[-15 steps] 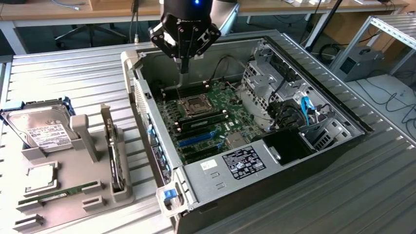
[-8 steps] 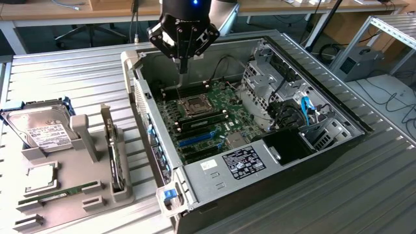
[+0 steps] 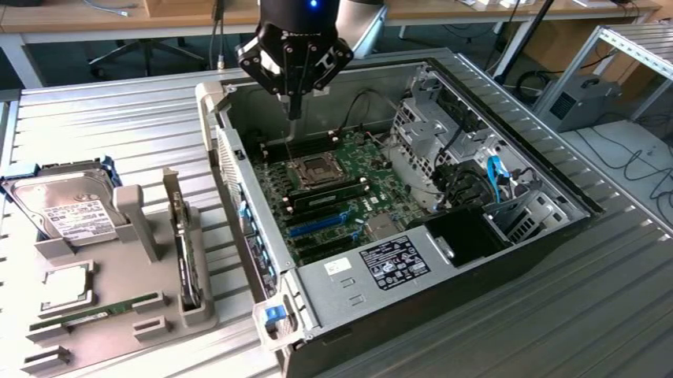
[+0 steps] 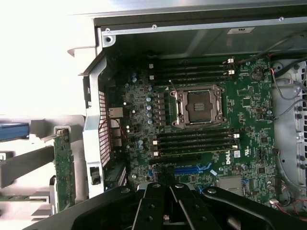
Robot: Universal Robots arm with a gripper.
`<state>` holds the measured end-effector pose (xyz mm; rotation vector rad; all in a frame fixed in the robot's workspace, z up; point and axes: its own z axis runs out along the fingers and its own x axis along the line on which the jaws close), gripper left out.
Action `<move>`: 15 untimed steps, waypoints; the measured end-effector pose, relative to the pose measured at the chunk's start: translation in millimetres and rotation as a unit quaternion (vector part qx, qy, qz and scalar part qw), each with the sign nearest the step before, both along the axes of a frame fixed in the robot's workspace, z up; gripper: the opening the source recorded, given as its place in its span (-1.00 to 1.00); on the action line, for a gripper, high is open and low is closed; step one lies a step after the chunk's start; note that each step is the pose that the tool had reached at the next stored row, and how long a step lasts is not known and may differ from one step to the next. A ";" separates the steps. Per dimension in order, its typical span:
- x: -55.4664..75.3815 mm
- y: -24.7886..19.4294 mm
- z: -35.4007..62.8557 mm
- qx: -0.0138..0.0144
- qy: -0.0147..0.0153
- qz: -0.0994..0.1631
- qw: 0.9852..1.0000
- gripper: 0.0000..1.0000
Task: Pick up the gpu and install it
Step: 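Reach for the gpu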
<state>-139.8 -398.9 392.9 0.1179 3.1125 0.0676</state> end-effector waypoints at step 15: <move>-5.5 0.0 -0.3 0.000 0.000 0.000 1.000 -0.79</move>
